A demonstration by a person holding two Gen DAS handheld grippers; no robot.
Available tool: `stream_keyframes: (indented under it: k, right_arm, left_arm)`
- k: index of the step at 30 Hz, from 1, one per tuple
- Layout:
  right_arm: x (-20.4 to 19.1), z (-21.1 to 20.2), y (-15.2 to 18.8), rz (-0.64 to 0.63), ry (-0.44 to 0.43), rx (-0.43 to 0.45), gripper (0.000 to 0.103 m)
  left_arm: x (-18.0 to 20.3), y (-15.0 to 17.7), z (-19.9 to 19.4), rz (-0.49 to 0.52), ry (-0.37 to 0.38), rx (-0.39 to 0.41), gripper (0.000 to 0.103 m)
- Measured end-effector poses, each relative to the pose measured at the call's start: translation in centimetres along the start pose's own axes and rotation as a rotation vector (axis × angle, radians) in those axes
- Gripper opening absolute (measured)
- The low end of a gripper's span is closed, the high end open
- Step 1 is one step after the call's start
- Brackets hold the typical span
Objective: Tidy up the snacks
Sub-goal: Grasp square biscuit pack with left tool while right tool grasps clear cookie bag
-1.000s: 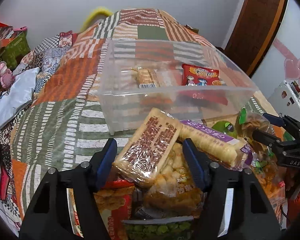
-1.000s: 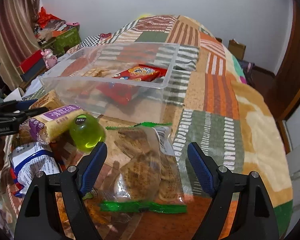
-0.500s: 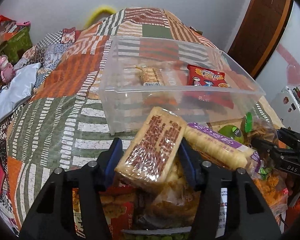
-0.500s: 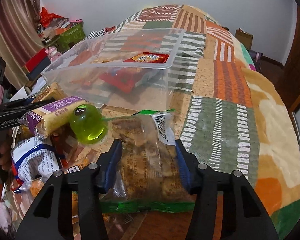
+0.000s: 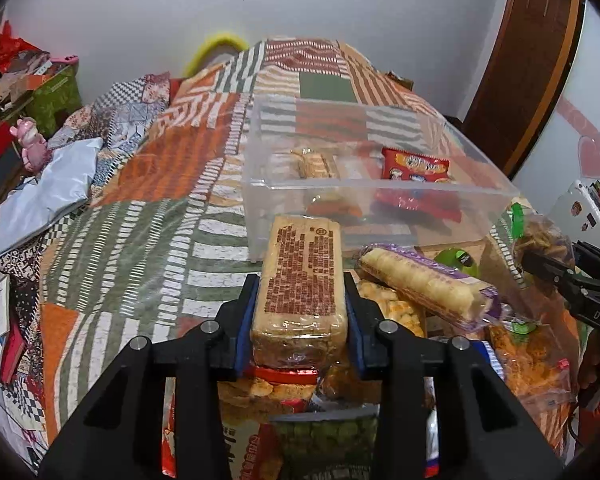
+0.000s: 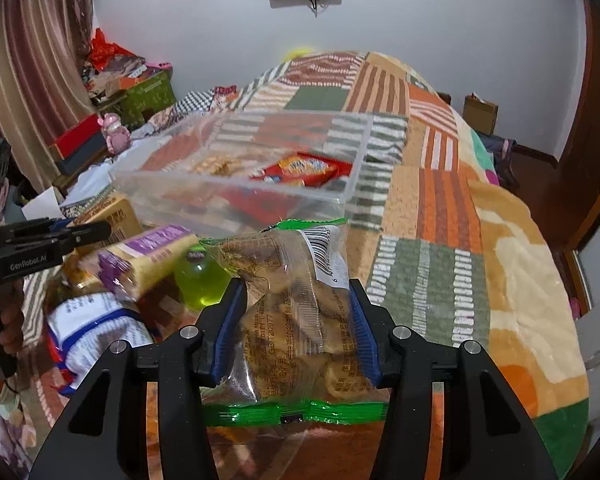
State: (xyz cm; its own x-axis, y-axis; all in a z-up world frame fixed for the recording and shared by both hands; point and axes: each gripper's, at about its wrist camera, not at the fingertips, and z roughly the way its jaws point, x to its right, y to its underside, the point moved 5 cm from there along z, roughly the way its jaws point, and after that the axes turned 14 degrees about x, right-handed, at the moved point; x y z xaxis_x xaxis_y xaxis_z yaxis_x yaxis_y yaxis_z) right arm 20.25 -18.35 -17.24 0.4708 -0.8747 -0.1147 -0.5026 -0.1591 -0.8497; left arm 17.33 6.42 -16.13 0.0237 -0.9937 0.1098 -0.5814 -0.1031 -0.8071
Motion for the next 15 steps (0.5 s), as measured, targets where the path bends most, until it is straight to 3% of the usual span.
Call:
stream_keyframes:
  k: [15]
  right_arm:
    - [-1.2,-1.4,-3.5,0.008,-0.019,0.107,0.046]
  left_arm:
    - [0.7,-4.3,-5.3,0.011,0.003,0.173,0.037]
